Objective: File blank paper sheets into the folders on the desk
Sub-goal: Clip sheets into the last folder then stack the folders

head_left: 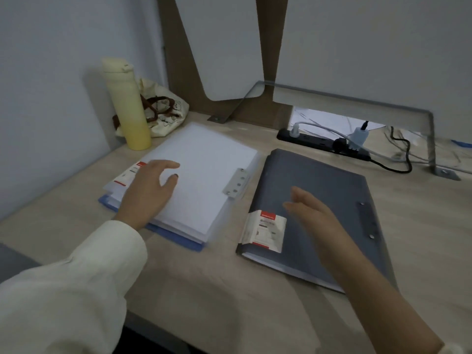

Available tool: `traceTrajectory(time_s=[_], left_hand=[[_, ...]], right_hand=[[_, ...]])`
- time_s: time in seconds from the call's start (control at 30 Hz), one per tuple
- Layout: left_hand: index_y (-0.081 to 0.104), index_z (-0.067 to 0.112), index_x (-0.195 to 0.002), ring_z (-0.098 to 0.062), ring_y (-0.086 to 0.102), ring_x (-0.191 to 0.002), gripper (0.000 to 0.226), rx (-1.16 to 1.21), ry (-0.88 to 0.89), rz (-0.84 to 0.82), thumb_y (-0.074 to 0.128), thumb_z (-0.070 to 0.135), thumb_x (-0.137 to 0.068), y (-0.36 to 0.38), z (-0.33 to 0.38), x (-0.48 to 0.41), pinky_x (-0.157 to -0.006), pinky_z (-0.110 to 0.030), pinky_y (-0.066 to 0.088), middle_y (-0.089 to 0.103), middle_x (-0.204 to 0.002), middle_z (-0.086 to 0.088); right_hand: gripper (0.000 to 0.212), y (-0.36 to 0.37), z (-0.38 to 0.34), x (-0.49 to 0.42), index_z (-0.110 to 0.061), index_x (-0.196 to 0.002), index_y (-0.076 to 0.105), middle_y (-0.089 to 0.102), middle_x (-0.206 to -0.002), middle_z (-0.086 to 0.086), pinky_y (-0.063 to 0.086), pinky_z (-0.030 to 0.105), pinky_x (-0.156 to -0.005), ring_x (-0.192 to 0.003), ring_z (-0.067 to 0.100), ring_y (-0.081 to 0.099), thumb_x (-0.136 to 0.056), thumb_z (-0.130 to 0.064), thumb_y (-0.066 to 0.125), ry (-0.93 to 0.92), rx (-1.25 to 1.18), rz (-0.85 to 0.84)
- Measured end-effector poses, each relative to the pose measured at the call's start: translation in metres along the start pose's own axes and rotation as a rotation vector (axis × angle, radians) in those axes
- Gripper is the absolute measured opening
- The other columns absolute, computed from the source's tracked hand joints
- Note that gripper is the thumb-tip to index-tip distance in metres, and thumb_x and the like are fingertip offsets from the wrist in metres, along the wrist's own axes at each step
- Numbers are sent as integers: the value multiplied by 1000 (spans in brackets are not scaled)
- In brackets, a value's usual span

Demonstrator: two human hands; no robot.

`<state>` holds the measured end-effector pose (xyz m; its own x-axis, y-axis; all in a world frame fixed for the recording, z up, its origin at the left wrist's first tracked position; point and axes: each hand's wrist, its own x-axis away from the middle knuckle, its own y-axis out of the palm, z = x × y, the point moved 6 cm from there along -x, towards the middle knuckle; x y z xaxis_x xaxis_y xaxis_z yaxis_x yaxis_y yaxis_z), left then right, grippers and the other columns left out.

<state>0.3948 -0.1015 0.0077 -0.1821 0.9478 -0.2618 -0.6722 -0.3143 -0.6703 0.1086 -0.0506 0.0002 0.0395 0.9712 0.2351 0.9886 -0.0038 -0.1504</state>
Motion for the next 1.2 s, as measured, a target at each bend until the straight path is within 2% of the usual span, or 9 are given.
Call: traceTrajectory(time_s=[0.1, 0.2, 0.4, 0.5, 0.57, 0.7, 0.83, 1.03, 1.2], left_hand=[[45, 9, -135, -33, 32, -134, 47, -332, -129, -10, 53, 25, -92, -31, -54, -24, -111, -42, 26, 38, -145, -14], [23, 11, -147, -32, 25, -140, 66, -257, -399, -214, 48, 40, -93, -34, -94, -28, -114, -42, 21, 23, -154, -13], [44, 18, -135, -25, 48, -124, 45, -33, -309, -187, 50, 33, -93, -31, -81, -21, -98, -33, 34, 51, -138, -4], [48, 20, -132, -21, 49, -121, 42, 36, -287, -159, 54, 29, -92, -40, -75, -21, -94, -30, 34, 54, -134, 0], [52, 18, -129, -15, 51, -113, 38, 123, -290, -176, 55, 26, -92, -42, -75, -22, -91, -26, 33, 56, -127, 3], [46, 19, -134, -12, 47, -114, 42, 133, -311, -258, 53, 25, -93, -34, -77, -24, -91, -24, 32, 51, -131, 5], [34, 19, -143, -20, 39, -131, 54, 112, -357, -303, 51, 29, -93, -25, -85, -22, -104, -32, 30, 41, -145, -1], [48, 12, -132, -12, 43, -105, 40, 166, -385, -239, 53, 19, -93, -35, -88, -25, -89, -26, 30, 51, -134, -5], [51, 5, -129, -22, 49, -107, 42, 122, -526, -307, 55, 25, -92, -35, -89, -36, -89, -29, 34, 53, -134, -12]], right_hand=[[43, 55, 2, -16, -15, -134, 42, 34, -149, -3, 30, 31, -104, -129, 15, 41, -92, -20, 51, 165, -130, -160], [42, 88, 11, -30, -5, -129, 44, 38, -144, 13, 39, 38, -89, -118, 25, 47, -89, -14, 53, 364, -259, -154], [44, 108, 21, -52, -4, -121, 49, 50, -126, 14, 43, 40, -98, -113, 31, 50, -78, -8, 60, 455, -314, -43], [22, 102, 17, -56, -6, -102, 53, 54, -98, 12, 47, 36, -77, -86, 25, 54, -80, -2, 54, 415, -360, -25], [22, 98, 13, -58, -6, -105, 50, 53, -89, 11, 46, 34, -71, -79, 23, 53, -83, -3, 53, 390, -350, -25], [30, 96, 11, -58, -1, -114, 51, 54, -105, 13, 45, 35, -84, -97, 28, 54, -85, -6, 55, 345, -325, 25], [31, 101, 18, -49, -2, -115, 51, 57, -95, 12, 46, 38, -82, -87, 26, 56, -85, -7, 56, 369, -305, 12], [48, 116, 23, -44, -6, -127, 45, 53, -123, 17, 42, 44, -102, -113, 32, 52, -83, -12, 62, 418, -138, -50], [49, 115, 18, -48, -3, -129, 43, 51, -107, 12, 44, 39, -98, -102, 27, 51, -84, -12, 59, 396, -112, -17]])
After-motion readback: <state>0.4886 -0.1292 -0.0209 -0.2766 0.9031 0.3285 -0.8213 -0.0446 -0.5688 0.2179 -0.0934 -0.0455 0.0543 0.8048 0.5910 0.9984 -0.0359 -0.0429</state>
